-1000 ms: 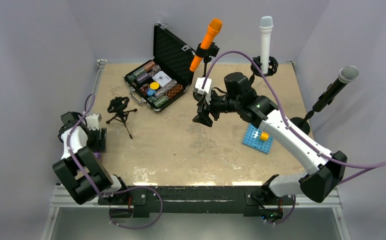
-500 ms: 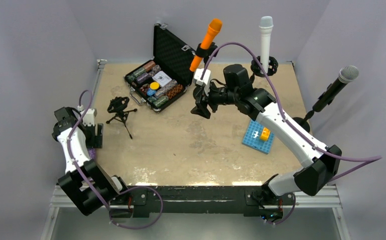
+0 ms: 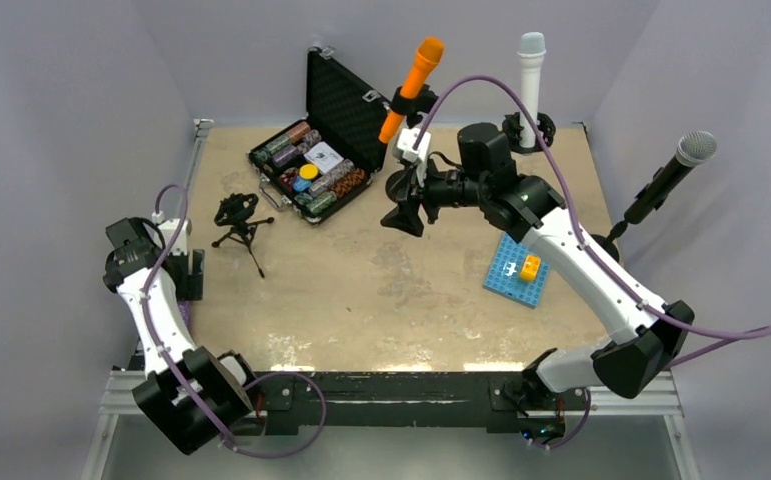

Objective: Remove the microphone from the stand

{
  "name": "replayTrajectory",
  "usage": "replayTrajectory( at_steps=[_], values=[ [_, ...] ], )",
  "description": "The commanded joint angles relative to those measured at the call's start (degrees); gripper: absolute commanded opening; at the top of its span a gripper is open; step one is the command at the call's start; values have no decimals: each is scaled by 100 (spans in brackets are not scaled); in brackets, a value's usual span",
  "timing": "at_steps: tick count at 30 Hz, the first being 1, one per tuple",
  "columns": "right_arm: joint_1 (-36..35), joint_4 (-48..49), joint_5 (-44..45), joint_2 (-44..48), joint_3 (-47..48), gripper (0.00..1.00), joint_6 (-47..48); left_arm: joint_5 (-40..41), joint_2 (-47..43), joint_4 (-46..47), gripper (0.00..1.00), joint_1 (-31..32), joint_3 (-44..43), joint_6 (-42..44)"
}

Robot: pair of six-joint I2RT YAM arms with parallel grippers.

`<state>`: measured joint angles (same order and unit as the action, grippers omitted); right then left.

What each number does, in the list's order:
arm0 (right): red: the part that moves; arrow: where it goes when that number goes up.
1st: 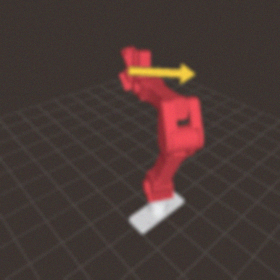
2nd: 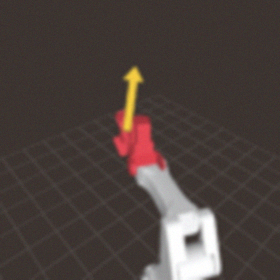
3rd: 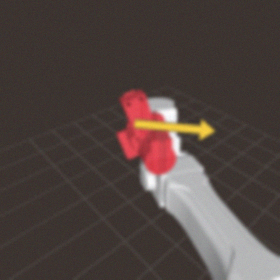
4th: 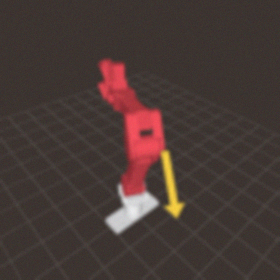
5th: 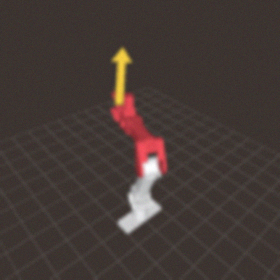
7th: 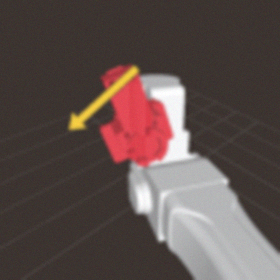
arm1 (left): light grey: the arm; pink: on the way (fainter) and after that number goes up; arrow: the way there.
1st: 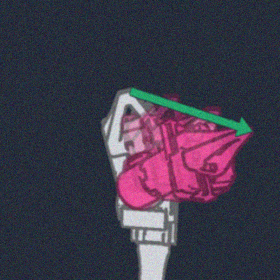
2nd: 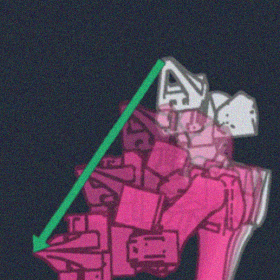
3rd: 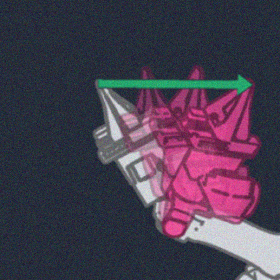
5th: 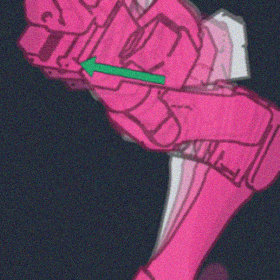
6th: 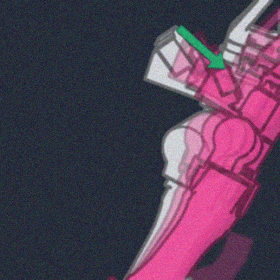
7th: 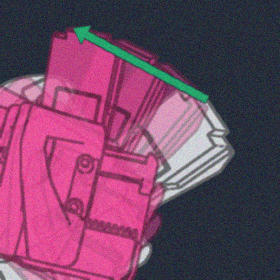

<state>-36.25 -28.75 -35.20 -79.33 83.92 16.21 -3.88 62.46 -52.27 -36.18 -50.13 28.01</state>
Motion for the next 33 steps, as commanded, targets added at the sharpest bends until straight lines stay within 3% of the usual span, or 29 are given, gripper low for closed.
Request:
replayTrajectory(
  at_steps=[1,5,8,11,14,17,21,24,26,29,33],
  values=[
    [5,-392,64,303,830,68,-235,-224,-751,-262,77,27,-246,-65],
    [27,-598,929,388,1466,67,-142,-311,-1379,-869,78,31,-969,91],
    [149,-603,1723,336,2128,68,-248,-410,-1643,-1423,80,29,-2281,54],
    [385,-610,1954,117,2738,68,-240,-777,-1541,-1790,84,24,-3812,-66],
    [737,-608,2171,-445,3448,69,-572,-1443,-1181,-1856,86,27,-5176,-161],
    [1015,-824,2242,-1248,4416,71,-929,-2645,-846,-1657,89,28,-6064,-220],
    [1166,-464,2464,-1873,4875,81,-1327,-4641,-481,-688,93,51,-6361,-808],
    [1182,17,2564,-2204,4975,87,-1534,-5409,-235,23,93,173,-6328,-1554],
    [1174,211,2518,-2382,4995,87,-1581,-5539,-145,163,93,514,-6241,-1611],
    [1183,568,2817,-2561,4889,88,-1623,-5109,-72,-40,93,1262,-6161,-1209],
    [1193,659,3162,-2798,5150,87,-1929,-4785,405,-587,93,2015,-6698,-1217]
  ],
)
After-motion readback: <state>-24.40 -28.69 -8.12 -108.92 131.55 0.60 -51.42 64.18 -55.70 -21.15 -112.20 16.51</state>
